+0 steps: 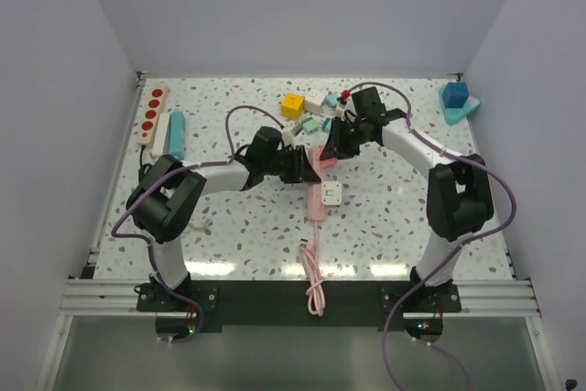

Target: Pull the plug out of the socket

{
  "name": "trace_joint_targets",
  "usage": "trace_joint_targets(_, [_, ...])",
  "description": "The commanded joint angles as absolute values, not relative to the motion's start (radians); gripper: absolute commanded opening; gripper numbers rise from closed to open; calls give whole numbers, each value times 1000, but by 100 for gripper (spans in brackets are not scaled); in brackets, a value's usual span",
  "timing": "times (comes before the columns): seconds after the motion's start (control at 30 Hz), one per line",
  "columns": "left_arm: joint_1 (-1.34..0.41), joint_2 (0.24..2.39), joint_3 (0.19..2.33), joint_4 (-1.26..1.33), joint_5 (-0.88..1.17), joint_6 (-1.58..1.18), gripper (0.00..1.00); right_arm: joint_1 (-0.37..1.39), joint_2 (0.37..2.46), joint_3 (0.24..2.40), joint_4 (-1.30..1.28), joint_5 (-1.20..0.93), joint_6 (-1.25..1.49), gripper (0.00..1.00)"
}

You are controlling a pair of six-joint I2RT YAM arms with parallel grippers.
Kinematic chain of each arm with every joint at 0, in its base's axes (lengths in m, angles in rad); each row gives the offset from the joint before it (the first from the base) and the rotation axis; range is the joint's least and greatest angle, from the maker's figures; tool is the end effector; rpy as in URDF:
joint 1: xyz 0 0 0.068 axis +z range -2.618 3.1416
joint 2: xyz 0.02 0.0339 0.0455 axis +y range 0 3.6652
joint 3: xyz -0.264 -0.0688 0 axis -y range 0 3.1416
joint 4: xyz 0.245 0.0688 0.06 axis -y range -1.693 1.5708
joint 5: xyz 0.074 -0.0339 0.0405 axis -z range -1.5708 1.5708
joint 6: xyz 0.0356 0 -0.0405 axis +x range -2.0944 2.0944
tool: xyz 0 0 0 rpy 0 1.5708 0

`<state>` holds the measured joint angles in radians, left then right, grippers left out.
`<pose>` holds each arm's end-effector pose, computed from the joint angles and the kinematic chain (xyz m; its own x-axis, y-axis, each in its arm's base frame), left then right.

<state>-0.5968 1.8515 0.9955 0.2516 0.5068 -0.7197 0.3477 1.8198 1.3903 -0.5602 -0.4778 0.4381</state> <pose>0.3092 -0.2310 0.1617 -0.8951 -0.0886 -0.4370 0.3081 0.5855 -0.7498 0.3618 0.1485 0.2336 -0.9407 0.0598 -0.3340 -0.1555 0.7990 0.5809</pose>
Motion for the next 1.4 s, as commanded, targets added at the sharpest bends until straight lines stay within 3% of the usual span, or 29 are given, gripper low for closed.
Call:
trace_joint_targets(0.0, [-598,1862,1006,224,365,-699,0,393,1622,1292,-421,-401,521,0])
trace_joint_targets(0.13, [-595,1867,983,227,344,-719,0,399,1523,1146,-283,-376,534,0])
trace_joint_targets(0.4, [-552,1835,934,271,383,-739,0,396,1422,1048,-281,-382,448,0])
trace_joint_targets(0.5, [-546,1796,939,253,394,-726,0,385,1514,1094,-308,-305,462,0])
trace_joint_targets(0.87, [-494,1609,815,172,348,-700,0,374,2069,1583,-270,-285,581,0])
trace_joint_targets(0.93, [-486,1600,805,164,344,-695,0,362,2129,1673,-276,-302,617,8])
trace_joint_targets(0.97, [-479,1598,805,163,344,-695,0,356,2161,1698,-272,-316,632,24])
trace_joint_targets(1.03, [-469,1600,808,161,342,-692,0,341,2224,1762,-264,-344,666,44])
trace_joint_targets(1.07, [-463,1604,811,157,342,-692,0,334,2233,1781,-271,-345,673,62])
trace_joint_targets(1.13, [-454,1614,825,147,345,-690,0,325,2226,1816,-323,-313,669,75])
trace_joint_targets(1.2, [-443,1618,839,141,348,-689,0,318,2189,1806,-362,-276,635,87])
trace_joint_targets(1.37, [-422,1621,859,153,364,-684,0,305,1982,1683,-468,-256,533,92])
